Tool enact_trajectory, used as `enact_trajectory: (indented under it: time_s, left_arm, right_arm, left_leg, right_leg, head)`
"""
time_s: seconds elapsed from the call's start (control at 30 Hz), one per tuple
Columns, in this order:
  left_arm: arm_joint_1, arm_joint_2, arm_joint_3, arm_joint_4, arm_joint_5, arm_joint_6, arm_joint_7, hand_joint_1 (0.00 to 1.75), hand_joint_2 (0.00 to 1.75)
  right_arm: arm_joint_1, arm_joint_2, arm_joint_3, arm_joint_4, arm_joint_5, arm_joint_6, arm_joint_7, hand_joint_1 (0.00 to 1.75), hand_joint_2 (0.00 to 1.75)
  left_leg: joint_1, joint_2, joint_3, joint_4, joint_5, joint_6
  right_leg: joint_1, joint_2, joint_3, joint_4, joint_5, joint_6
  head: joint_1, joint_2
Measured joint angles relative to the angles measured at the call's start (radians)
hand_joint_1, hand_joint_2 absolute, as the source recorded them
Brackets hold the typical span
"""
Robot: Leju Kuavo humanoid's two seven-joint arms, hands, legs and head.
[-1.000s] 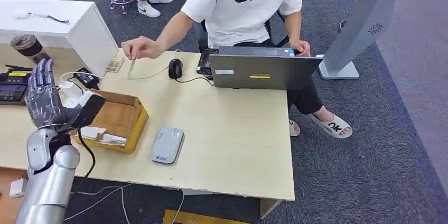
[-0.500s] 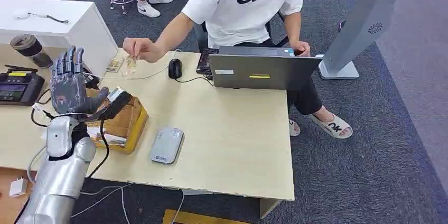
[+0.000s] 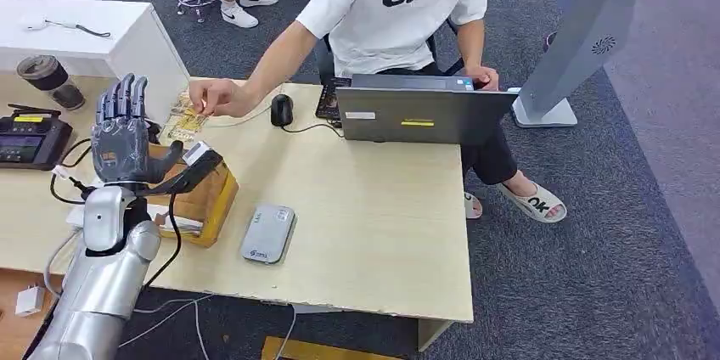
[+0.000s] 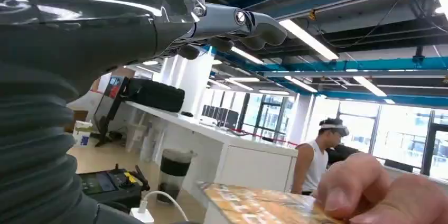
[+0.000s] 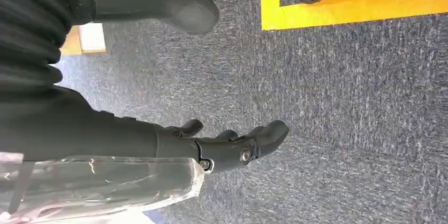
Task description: Pass the card to the sensor for recognition and then transmit it.
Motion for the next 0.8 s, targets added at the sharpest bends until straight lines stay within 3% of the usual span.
enact_trajectory:
  time_s: [0.37, 0.4, 0.43, 0.47, 0.8]
  left_arm:
    - [-0.001, 0.000, -0.019, 0.015, 0.006, -0.001, 0.006, 0.00, 1.75]
    - [-0.001, 0.000, -0.019, 0.016, 0.006, -0.001, 0.006, 0.30, 1.75]
    - [-0.001, 0.000, -0.019, 0.017, 0.006, -0.001, 0.006, 1.55, 1.75]
    - [-0.001, 0.000, -0.020, 0.019, 0.007, -0.001, 0.006, 1.75, 1.75]
    - [0.002, 0.009, -0.035, 0.029, 0.041, -0.006, -0.005, 1.75, 1.75]
  right_arm:
    - [0.001, 0.000, 0.000, 0.000, 0.005, 0.001, -0.002, 0.00, 1.75]
    - [0.001, 0.000, 0.000, 0.000, 0.006, 0.001, -0.001, 0.00, 1.75]
    - [0.001, 0.000, 0.000, 0.000, 0.007, 0.001, 0.000, 0.00, 1.75]
    - [0.002, 0.000, 0.000, 0.000, 0.010, 0.001, 0.000, 0.00, 1.75]
    - [0.003, 0.000, 0.000, 0.000, 0.014, 0.005, 0.001, 0.00, 1.75]
  left_leg:
    - [0.000, 0.000, 0.000, 0.000, 0.000, 0.000]
    - [0.000, 0.000, 0.000, 0.000, 0.000, 0.000]
    - [0.000, 0.000, 0.000, 0.000, 0.000, 0.000]
    - [0.000, 0.000, 0.000, 0.000, 0.000, 0.000]
    - [0.000, 0.000, -0.001, 0.000, 0.000, 0.000]
  right_leg:
    - [0.000, 0.000, 0.000, 0.000, 0.000, 0.000]
    - [0.000, 0.000, 0.000, 0.000, 0.000, 0.000]
    - [0.000, 0.000, 0.000, 0.000, 0.000, 0.000]
    - [0.000, 0.000, 0.000, 0.000, 0.000, 0.000]
    - [0.000, 0.000, 0.000, 0.000, 0.000, 0.000]
  head:
    - [0.000, 0.000]
    - [0.000, 0.000]
    - [0.000, 0.000]
    - [0.000, 0.000]
    - [0.000, 0.000]
